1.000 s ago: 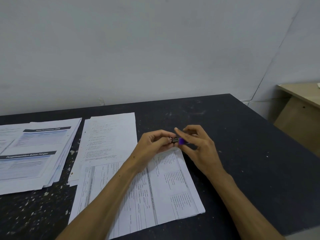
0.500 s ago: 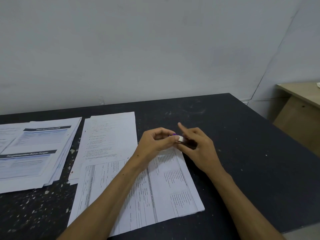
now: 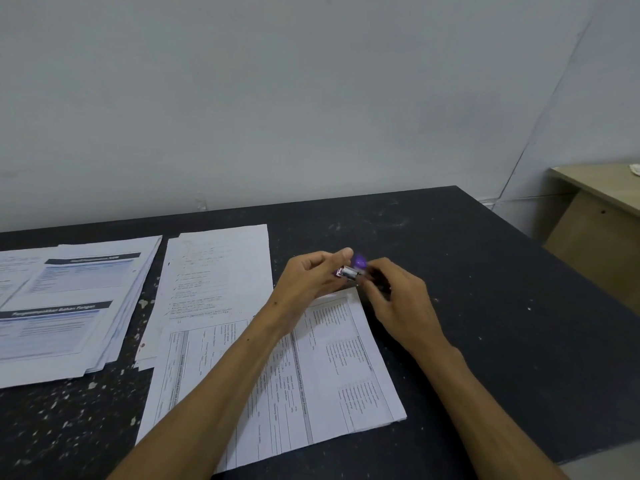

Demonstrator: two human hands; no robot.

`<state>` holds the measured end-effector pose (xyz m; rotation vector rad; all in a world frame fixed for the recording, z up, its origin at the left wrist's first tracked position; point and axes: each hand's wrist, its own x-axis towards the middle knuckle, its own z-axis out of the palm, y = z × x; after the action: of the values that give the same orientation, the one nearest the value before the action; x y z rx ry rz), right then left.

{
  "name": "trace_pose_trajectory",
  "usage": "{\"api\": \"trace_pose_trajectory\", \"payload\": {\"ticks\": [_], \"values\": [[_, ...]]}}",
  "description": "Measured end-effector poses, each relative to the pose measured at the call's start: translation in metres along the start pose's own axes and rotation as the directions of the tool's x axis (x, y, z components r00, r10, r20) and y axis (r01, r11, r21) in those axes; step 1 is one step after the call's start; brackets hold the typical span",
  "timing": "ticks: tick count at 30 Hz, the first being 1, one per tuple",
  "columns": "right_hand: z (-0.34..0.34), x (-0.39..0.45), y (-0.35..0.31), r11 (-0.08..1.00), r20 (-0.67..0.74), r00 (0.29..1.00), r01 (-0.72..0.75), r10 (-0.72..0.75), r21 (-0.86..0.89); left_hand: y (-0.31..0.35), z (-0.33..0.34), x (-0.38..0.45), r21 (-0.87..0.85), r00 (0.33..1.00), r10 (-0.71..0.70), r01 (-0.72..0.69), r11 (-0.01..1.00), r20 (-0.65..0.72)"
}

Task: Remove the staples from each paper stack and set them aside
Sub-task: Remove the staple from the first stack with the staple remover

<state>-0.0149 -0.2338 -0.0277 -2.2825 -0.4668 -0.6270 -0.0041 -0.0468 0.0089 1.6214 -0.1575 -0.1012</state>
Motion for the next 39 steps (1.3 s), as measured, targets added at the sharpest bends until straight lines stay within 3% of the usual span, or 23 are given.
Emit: {"api": "trace_pose_trajectory", "payload": {"ticks": [7,13,24,32,36,39], "values": [[0.001,-0.001,-0.003,0.983,0.114,0.984,-0.152,0.14,0.1,0.001,0.003,0.004,-0.033,0.999,-0.043,0.043,0.999,0.003],[0.0,0.003,-0.005,0.979,0.211,0.958,-0.205,0.197,0.018,0.005,0.003,0.007,0.101,1.0,-0.016,0.018,0.995,-0.019],[0.003,0.002,-0.007,0.994,0.202,0.973,-0.102,0.108,-0.037,0.016,-0.006,0.013,0.116,0.982,-0.189,0.184,0.976,0.027],[0.004,0.001,0.0,0.97,0.08,0.985,-0.164,0.152,0.181,0.017,0.002,0.013,-0.116,0.978,-0.157,0.173,0.978,0.135],[-0.01,0.004,0.0,0.854,0.181,0.927,-0.373,0.328,0.362,0.018,0.009,0.018,-0.156,0.98,-0.156,0.174,0.972,0.121],[-0.018,0.005,-0.003,0.762,0.256,0.89,-0.456,0.378,0.461,0.014,0.01,0.02,-0.172,0.977,-0.16,0.183,0.968,0.14]]}}
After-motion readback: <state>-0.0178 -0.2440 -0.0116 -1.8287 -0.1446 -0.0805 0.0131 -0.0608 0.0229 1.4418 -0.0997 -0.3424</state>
